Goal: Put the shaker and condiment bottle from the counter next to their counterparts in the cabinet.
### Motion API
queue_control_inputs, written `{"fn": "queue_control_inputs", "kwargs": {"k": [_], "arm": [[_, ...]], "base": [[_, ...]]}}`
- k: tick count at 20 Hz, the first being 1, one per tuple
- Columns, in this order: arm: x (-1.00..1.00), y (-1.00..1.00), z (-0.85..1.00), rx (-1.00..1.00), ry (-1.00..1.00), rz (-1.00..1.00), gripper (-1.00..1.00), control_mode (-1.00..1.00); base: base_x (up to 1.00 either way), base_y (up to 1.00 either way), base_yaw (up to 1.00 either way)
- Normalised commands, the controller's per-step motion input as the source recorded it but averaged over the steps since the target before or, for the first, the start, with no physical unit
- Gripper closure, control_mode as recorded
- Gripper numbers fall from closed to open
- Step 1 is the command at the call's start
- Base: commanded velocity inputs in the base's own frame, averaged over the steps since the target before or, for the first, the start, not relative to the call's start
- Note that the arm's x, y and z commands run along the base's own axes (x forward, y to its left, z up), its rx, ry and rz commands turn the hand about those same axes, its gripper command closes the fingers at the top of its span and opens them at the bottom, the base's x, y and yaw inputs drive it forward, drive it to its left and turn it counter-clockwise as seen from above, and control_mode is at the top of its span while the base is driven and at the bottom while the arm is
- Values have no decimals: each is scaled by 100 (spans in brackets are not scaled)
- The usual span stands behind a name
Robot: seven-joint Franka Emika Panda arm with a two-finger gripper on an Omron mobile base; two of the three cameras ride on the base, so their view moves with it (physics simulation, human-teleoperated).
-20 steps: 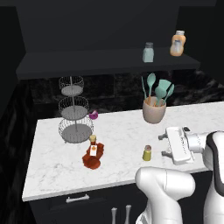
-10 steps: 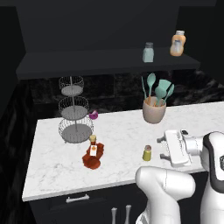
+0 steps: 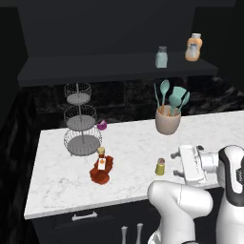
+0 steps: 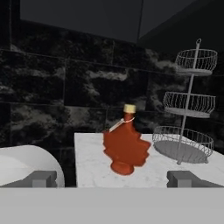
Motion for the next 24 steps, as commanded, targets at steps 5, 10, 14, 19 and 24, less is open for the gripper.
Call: {"fn": "queue_control_inputs", "kwargs": {"k": [5,10,14,19,24], "arm": [[40,-14,-1,1,0,0,-100,-100],[36,-7,-16,0,0,0,-100,-100],[29,-5,-28,0,0,0,-100,-100],[25,-6,-25,0,0,0,-100,-100],[26,-4,-20,0,0,0,-100,-100]], "base": [[0,0,0],[0,0,0],[0,0,0],[0,0,0],[0,0,0]]}}
